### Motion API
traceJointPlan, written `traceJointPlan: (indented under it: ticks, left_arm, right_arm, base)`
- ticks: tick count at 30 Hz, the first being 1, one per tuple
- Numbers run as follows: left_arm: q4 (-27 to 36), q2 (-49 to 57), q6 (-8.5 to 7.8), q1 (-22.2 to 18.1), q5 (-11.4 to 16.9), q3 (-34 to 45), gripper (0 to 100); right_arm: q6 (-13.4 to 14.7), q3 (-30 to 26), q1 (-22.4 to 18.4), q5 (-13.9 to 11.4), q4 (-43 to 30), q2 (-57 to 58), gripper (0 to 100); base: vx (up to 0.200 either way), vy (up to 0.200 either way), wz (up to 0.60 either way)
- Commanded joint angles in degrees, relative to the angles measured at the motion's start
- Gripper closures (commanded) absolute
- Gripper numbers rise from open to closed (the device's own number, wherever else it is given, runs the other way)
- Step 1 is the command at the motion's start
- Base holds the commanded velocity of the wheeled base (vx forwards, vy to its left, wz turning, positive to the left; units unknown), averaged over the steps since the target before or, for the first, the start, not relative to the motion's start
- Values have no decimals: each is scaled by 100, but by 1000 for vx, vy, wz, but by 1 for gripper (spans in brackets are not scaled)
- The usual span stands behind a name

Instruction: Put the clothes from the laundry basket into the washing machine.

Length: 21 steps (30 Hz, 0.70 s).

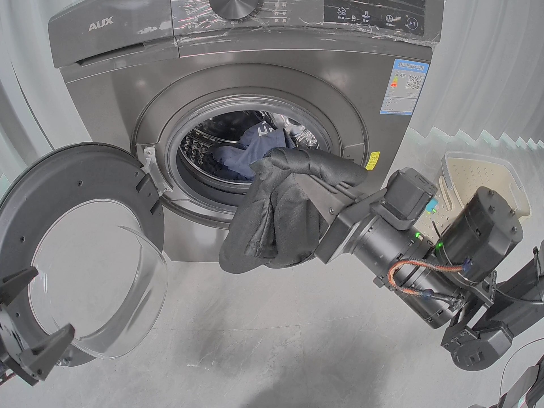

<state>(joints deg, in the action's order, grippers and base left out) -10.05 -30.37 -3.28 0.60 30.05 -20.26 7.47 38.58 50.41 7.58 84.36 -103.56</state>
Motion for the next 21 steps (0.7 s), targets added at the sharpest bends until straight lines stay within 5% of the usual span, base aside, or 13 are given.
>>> traceJointPlan:
  ticks: [1,7,12,21]
  left_arm:
    - [-894,-2123,-138,1065,370,75,0]
    - [-2335,-3766,-76,1804,-131,84,0]
    - [-3267,-4786,-85,1979,-210,84,0]
    - [-3531,-5691,-68,2261,-192,-136,0]
  right_arm:
    - [17,246,-75,6,2,-24,100]
    - [17,176,-137,15,2,46,100]
    - [17,62,-154,15,10,55,100]
    - [17,18,-128,6,10,29,100]
  base:
    - [0,0,0]
    - [0,0,0]
    - [0,0,0]
    - [0,0,0]
